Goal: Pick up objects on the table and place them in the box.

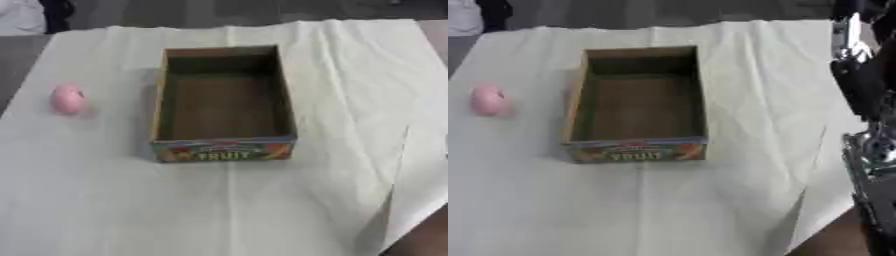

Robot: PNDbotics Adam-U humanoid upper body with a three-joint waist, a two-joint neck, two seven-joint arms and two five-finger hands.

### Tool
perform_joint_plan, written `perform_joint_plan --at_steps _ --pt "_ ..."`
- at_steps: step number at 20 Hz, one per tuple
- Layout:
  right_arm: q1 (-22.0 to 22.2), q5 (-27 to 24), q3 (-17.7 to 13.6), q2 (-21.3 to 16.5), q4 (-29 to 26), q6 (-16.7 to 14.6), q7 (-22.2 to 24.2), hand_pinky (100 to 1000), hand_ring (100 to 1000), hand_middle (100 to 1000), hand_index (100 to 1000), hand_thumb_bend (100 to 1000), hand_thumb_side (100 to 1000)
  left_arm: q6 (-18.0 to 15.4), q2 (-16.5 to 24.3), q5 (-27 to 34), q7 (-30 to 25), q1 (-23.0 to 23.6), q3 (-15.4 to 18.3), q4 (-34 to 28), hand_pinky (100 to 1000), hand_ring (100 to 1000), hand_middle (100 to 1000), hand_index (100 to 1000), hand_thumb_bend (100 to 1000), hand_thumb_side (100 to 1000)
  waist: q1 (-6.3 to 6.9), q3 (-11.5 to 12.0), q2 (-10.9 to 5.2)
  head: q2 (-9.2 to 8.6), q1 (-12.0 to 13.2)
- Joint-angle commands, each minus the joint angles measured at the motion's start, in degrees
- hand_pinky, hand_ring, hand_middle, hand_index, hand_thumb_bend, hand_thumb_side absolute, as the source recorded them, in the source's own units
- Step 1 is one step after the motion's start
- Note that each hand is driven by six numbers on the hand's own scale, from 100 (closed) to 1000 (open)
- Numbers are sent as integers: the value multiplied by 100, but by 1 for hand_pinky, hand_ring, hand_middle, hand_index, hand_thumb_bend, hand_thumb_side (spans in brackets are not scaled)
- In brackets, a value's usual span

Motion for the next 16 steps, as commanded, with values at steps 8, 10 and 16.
perform_joint_plan --at_steps 8,10,16 --pt "-50 4 22 -185 -114 33 29 691 771 678 836 283 680 -482 -342 -1040 -418 -989 -386 1117 853 831 812 939 476 497 -4 -19 -39 -172 65" --pt "-41 -4 34 -188 -114 39 43 691 771 677 836 283 680 -585 -426 -1270 -430 -1100 -509 1305 852 835 815 941 482 495 1 -36 -30 -187 73" --pt "-39 -29 57 -175 -114 34 66 691 771 676 836 282 680 -740 -762 -1744 -434 -1368 -638 1770 852 843 820 978 478 490 31 -101 -8 -228 98"
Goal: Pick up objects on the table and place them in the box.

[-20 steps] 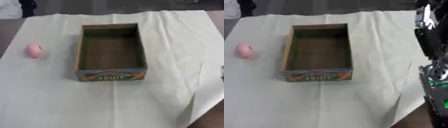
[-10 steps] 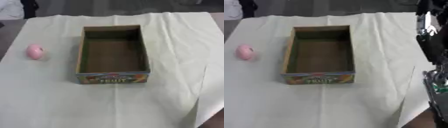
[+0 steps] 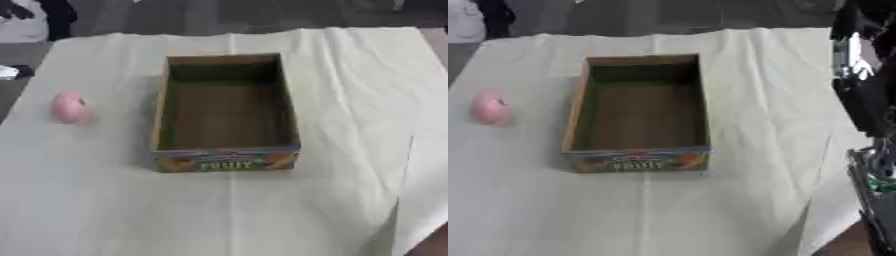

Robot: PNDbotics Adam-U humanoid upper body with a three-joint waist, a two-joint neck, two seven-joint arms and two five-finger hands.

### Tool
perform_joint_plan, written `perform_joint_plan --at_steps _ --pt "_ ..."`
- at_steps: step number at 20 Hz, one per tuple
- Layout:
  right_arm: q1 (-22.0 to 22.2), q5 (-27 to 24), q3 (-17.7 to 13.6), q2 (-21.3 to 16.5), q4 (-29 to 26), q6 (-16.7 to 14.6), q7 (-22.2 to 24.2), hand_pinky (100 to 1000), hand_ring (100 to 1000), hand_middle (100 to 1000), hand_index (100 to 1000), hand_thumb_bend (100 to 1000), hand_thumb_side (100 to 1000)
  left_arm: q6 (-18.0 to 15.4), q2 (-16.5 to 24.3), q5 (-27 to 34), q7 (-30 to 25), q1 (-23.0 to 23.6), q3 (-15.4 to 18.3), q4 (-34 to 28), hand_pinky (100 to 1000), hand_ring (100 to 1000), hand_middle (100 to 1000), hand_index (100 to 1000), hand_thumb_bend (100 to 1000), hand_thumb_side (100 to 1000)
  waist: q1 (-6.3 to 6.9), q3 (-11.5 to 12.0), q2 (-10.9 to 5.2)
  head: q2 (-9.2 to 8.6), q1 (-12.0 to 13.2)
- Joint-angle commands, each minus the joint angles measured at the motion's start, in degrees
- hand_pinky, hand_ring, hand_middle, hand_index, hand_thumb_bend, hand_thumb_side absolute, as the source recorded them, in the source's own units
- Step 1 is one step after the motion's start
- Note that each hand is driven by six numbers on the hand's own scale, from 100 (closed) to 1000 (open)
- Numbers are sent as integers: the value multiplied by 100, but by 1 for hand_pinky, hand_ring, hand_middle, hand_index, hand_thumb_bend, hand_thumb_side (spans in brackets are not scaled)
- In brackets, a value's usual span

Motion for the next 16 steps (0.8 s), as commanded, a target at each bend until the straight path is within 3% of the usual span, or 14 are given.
perform_joint_plan --at_steps 1,8,16 --pt "-50 -29 -10 -134 -114 -11 17 691 771 676 836 281 679 -46 -8 -235 15 -202 10 194 852 845 822 982 481 487 15 -11 -92 -93 32" --pt "-68 -45 2 -148 -114 -14 22 691 771 675 835 281 679 -144 -222 -696 -281 -343 23 648 861 864 833 986 509 420 53 -56 -46 -115 46" --pt "-82 -62 21 -155 -114 -10 44 692 771 672 835 281 679 -318 -272 -211 -1179 -422 96 772 874 861 832 987 529 420 45 -44 -19 -131 63"
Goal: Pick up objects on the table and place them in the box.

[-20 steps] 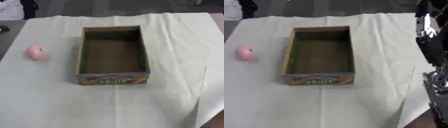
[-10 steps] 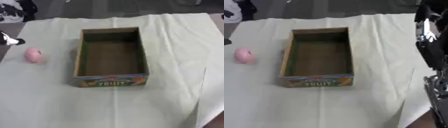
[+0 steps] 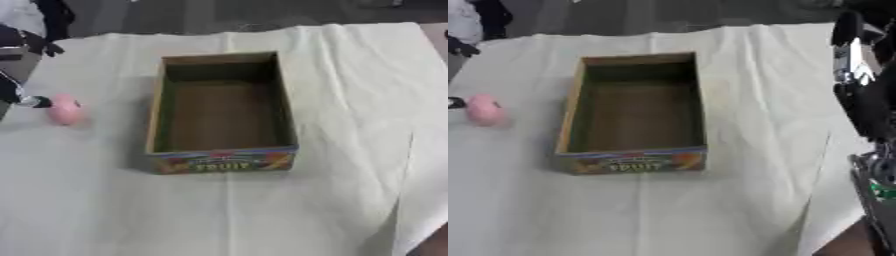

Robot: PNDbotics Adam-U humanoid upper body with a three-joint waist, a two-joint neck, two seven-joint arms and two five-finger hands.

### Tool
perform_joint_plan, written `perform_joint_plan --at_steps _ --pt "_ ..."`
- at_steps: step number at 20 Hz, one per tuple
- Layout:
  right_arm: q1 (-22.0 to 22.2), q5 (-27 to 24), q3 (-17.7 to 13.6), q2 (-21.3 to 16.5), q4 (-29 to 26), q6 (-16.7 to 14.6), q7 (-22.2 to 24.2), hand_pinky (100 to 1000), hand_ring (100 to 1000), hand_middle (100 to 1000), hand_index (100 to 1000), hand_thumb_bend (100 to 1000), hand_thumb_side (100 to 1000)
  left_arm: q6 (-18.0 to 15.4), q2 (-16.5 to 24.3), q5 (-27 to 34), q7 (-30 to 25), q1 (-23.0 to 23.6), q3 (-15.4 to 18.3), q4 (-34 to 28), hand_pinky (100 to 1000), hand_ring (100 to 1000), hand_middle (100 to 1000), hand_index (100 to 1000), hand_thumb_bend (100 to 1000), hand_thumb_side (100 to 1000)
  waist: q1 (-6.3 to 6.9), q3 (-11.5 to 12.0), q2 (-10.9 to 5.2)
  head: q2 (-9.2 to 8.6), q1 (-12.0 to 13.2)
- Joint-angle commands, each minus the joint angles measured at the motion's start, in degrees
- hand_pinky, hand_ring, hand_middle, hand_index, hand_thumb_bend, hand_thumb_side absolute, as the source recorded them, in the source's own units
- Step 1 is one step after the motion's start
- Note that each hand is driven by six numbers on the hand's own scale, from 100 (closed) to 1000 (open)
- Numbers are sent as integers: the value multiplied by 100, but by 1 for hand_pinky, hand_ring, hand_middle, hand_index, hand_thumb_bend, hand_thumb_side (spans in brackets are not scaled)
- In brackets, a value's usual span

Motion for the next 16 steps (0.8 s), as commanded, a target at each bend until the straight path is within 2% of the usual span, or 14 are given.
perform_joint_plan --at_steps 1,8,16 --pt "-68 -24 -12 -152 -114 -2 23 692 771 672 835 281 679 -41 129 259 -322 -151 91 -39 876 862 831 984 519 417 -8 13 -96 -88 19" --pt "-60 -31 -6 -149 -114 6 30 692 771 671 834 281 679 -13 116 610 -758 -152 65 -74 876 860 824 975 505 395 -10 16 -87 -99 35" --pt "-71 -41 -14 -152 -114 4 15 692 771 669 834 282 680 28 36 333 -781 -104 33 58 865 851 807 945 487 369 -19 -16 -36 -127 53"
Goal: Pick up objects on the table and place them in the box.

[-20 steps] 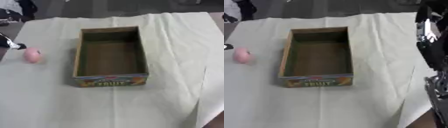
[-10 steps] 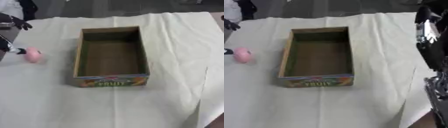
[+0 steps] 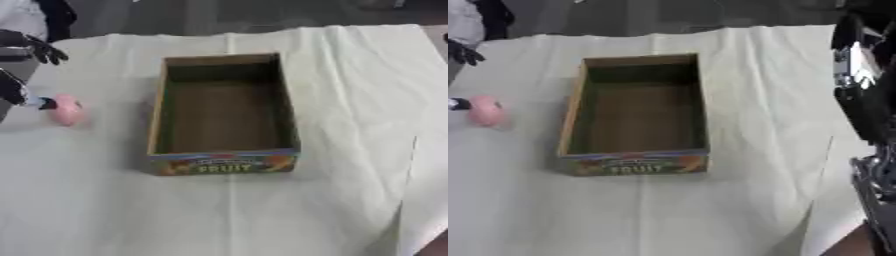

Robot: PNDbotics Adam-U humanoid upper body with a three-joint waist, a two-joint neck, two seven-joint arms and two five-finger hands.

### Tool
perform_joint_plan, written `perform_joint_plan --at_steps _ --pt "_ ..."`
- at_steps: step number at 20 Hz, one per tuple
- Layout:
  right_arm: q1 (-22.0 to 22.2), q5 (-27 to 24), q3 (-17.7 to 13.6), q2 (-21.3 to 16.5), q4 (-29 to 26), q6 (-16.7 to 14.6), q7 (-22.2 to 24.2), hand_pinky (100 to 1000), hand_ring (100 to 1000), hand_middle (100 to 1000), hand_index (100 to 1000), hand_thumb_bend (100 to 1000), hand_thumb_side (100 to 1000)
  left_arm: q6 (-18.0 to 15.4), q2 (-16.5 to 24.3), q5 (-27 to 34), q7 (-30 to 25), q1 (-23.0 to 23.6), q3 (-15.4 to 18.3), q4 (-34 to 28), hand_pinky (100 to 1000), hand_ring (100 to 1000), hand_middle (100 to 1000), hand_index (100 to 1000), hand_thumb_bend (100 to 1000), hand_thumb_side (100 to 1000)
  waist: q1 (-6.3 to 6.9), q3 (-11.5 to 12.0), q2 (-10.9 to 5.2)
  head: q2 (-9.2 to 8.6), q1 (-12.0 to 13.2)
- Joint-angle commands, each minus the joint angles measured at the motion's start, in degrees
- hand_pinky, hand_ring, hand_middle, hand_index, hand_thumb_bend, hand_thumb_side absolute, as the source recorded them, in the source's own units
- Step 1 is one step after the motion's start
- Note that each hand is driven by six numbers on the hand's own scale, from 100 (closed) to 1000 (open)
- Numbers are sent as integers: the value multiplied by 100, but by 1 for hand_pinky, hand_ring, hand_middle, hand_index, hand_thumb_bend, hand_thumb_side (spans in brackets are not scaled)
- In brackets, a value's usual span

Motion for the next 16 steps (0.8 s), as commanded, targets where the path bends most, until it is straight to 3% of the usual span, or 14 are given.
perform_joint_plan --at_steps 1,16 --pt "-64 -31 -16 -150 -114 -6 -12 692 772 669 834 282 680 -338 85 -97 -316 -65 2 9 864 850 806 943 486 367 -6 0 -98 -75 19" --pt "-84 -40 -33 -145 -114 -2 -41 692 771 667 832 284 680 -371 -31 -520 -85 26 -14 263 849 840 795 927 456 354 -28 -58 -14 -155 54"
